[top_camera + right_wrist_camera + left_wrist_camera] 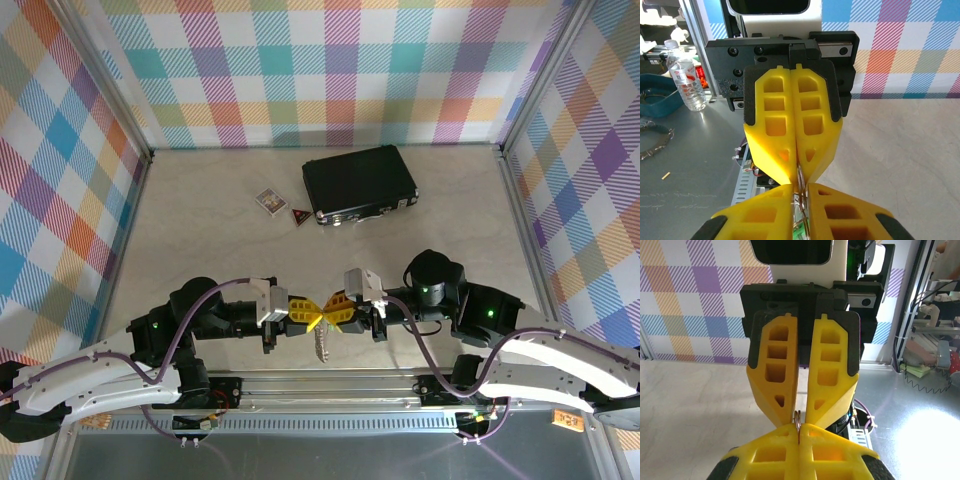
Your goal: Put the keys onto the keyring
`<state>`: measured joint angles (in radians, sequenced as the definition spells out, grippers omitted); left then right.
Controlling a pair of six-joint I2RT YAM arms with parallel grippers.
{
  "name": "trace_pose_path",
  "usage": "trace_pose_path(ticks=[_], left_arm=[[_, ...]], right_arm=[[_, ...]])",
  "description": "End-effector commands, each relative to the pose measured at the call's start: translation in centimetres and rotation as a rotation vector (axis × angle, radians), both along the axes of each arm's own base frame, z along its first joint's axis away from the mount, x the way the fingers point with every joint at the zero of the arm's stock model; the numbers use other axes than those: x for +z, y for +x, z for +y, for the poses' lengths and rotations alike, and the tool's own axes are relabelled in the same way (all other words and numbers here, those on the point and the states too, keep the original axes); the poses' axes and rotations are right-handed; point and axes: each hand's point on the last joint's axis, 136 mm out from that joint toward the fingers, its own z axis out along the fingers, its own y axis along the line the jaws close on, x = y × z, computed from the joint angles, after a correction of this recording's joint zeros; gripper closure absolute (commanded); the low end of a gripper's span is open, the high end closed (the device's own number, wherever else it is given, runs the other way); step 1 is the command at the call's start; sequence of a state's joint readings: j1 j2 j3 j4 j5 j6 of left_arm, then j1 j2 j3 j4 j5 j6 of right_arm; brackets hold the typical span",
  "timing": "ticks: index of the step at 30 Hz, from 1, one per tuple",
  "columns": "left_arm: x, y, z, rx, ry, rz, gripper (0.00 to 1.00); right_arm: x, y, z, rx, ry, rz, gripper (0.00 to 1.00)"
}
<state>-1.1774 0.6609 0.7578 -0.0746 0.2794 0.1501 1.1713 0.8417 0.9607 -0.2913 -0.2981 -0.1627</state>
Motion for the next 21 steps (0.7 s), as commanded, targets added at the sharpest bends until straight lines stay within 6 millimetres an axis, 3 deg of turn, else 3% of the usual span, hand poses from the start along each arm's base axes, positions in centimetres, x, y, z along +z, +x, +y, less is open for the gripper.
trace_pose_path(ticks=[1,4,11,15,21], left_arm=[[1.6,-0.5,0.0,-0.030,-0.065,-0.020,1.00],[1.4,-0.5,0.0,-0.027,-0.062,-0.019,1.00],[0.6,0.7,0.6,0.052,-0.012,-0.026,1.00],[-0.3,1.7,1.3,0.120,0.056,-0.039,0.84],[-0.7,2.0,1.1,0.127,0.096,-0.036,0.81]], right_arm=[[0.2,-0.2,0.2,0.010,0.019,0.002,0.91],[0.2,-0.1,0.0,0.003,0.022,-0.006,0.99],[0.1,0.3,-0.8,-0.031,-0.012,-0.045,1.00],[-0.4,0.9,-1.3,-0.062,-0.076,-0.076,1.00],[-1.4,1.7,-1.0,-0.082,-0.167,-0.085,1.00]])
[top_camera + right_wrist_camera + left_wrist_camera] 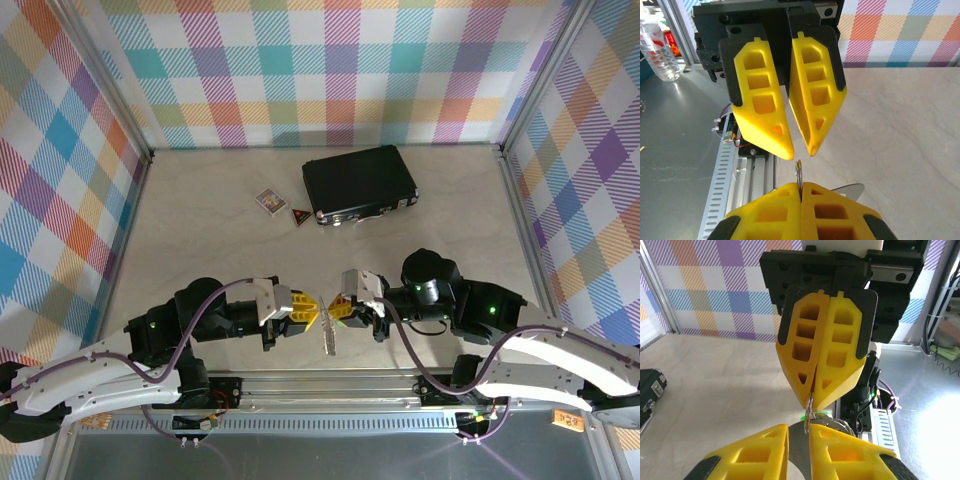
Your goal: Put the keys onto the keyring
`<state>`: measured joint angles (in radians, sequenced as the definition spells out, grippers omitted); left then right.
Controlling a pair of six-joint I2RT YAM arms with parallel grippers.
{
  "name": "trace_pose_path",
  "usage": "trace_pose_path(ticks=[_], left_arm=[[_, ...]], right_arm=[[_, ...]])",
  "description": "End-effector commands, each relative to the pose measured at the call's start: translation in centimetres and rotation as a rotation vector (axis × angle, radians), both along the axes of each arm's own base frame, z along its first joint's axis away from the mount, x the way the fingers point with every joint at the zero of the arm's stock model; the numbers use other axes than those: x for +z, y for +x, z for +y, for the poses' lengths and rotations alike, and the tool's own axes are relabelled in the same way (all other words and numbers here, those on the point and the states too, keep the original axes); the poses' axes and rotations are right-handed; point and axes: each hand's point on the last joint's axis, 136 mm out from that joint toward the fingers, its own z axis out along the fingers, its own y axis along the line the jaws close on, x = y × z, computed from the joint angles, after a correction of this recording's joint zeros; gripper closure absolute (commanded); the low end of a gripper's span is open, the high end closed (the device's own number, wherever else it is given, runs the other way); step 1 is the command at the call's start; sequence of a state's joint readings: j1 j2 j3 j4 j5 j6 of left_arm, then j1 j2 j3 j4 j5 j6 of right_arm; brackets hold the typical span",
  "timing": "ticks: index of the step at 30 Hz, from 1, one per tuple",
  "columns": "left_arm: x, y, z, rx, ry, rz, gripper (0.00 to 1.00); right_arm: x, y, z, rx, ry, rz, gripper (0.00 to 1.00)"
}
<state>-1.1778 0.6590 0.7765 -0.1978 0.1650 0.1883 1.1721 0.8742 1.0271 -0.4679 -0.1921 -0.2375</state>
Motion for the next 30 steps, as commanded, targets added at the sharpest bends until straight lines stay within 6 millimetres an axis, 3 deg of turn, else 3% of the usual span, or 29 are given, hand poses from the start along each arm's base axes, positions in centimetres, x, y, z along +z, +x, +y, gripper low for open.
trace_pose_path(ticks=[1,9,12,23,30], left_arm=[[1.4,0.2,0.1,0.011,-0.008,-0.025,0.81],[0.8,0.6,-1.7,-0.011,0.008,-0.016,0.83],[0.5,0.7,-1.8,-0.006,0.015,-0.015,0.89],[-0.5,1.1,-1.8,0.015,0.046,-0.013,0.85],[-0.3,1.2,-1.6,0.022,0.042,-0.015,0.89]], right_arm=[[0.6,0.2,-0.1,-0.001,-0.027,-0.035,1.00],[0.0,0.5,0.4,0.001,-0.062,-0.031,1.00],[0.1,0.3,0.3,0.008,-0.054,-0.034,1.00],[0.2,-0.3,0.2,0.039,-0.040,-0.031,1.00],[0.4,-0.5,0.1,0.048,-0.041,-0.031,1.00]])
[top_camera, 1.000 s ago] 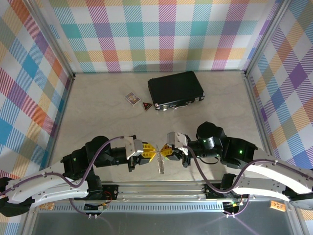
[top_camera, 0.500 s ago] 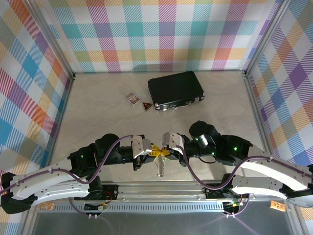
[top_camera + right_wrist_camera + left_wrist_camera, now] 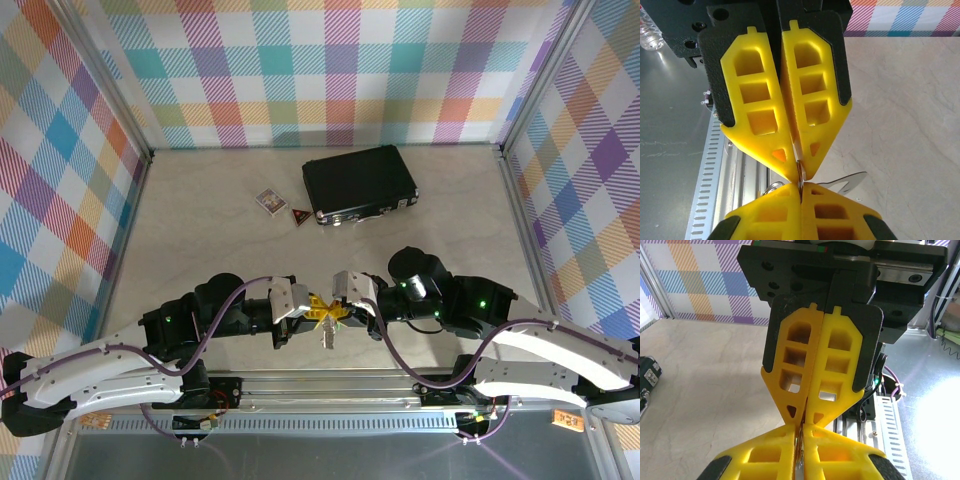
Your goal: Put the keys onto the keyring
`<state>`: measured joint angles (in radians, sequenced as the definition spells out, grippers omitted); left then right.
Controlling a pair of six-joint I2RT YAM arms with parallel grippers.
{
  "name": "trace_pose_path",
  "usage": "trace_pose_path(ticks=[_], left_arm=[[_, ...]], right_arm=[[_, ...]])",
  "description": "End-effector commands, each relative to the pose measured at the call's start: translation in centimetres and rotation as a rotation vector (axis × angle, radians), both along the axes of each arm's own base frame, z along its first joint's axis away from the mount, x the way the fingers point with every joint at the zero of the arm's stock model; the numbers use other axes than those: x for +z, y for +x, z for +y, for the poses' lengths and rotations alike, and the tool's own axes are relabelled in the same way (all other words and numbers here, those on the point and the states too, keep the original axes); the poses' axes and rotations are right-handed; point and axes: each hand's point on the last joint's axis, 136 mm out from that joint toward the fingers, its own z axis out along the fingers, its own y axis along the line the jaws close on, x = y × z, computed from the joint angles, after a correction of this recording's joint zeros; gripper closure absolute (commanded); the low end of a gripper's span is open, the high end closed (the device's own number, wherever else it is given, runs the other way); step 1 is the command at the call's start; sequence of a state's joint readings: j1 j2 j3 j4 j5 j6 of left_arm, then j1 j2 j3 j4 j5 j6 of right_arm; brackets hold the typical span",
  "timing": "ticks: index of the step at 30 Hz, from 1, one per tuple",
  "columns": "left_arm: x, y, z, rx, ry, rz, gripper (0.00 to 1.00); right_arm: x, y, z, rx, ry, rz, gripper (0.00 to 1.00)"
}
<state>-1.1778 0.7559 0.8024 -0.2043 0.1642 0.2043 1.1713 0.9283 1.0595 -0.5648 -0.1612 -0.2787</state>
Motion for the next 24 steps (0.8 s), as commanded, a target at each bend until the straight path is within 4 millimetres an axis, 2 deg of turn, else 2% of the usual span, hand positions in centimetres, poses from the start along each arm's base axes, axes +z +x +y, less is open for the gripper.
trace_pose_path(ticks=[1,16,24], left_arm=[[1.25,0.42,0.09,0.022,-0.032,-0.030,0.89],[0.63,0.93,0.47,0.058,-0.013,-0.026,0.84],[0.73,0.69,0.32,0.041,-0.016,-0.026,0.95]], right_arm=[[2.56,-1.06,0.12,0.061,0.075,-0.025,1.00],[2.42,-1.09,0.17,0.067,0.076,-0.031,1.00],[2.48,-1.28,0.34,0.080,0.084,-0.027,1.00]])
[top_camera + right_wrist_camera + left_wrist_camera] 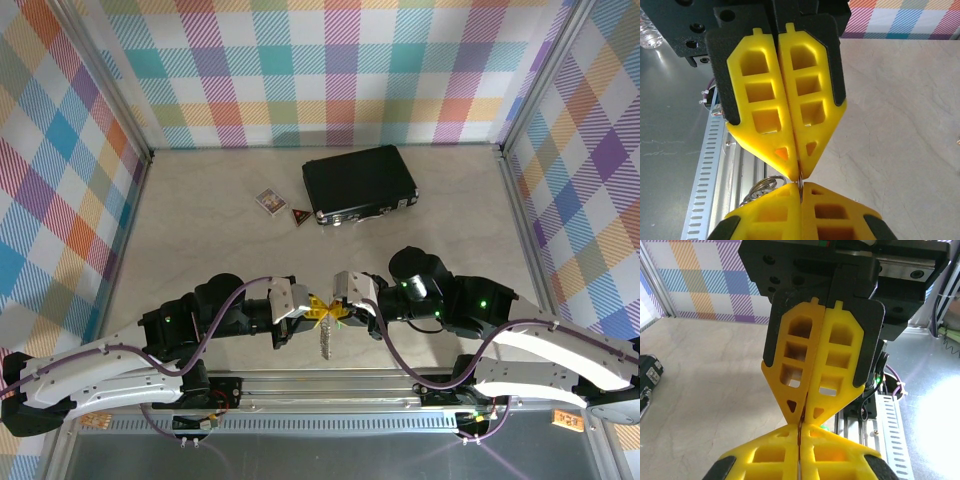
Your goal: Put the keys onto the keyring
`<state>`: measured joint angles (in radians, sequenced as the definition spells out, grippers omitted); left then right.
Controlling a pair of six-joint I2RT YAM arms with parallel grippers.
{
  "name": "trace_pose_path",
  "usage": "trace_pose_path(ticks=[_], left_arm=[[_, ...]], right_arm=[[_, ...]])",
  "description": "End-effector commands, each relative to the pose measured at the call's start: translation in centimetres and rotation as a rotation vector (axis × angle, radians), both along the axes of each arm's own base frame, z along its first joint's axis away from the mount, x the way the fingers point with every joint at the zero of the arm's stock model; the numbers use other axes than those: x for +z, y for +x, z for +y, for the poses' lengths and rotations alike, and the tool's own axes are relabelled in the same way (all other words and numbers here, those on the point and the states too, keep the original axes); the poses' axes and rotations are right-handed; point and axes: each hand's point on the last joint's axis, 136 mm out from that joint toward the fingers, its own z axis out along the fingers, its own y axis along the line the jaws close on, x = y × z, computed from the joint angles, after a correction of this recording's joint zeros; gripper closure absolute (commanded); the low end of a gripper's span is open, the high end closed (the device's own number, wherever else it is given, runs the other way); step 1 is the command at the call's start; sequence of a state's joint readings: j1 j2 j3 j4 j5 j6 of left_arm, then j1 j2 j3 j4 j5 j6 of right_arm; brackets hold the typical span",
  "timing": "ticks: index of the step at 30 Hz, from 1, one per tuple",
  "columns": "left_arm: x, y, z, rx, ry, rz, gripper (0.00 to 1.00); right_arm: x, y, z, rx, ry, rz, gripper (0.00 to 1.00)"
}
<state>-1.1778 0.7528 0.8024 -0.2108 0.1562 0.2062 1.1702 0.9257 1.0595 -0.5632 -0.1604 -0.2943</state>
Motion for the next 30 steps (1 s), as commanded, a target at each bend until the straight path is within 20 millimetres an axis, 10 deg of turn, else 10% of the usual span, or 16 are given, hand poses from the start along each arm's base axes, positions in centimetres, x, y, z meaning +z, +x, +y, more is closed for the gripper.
trace_pose_path(ticks=[1,16,30], left_arm=[[0.8,0.5,0.2,0.031,-0.023,-0.024,0.97],[5.0,-1.5,0.5,-0.064,-0.204,-0.044,1.00],[5.5,-2.2,0.2,-0.107,-0.276,-0.017,1.00]], right_arm=[[2.3,-1.3,0.4,0.075,0.080,-0.010,1.00],[2.8,-1.4,0.4,0.054,0.118,0.027,0.82],[3.9,-2.1,-0.4,0.068,0.197,0.028,1.00]])
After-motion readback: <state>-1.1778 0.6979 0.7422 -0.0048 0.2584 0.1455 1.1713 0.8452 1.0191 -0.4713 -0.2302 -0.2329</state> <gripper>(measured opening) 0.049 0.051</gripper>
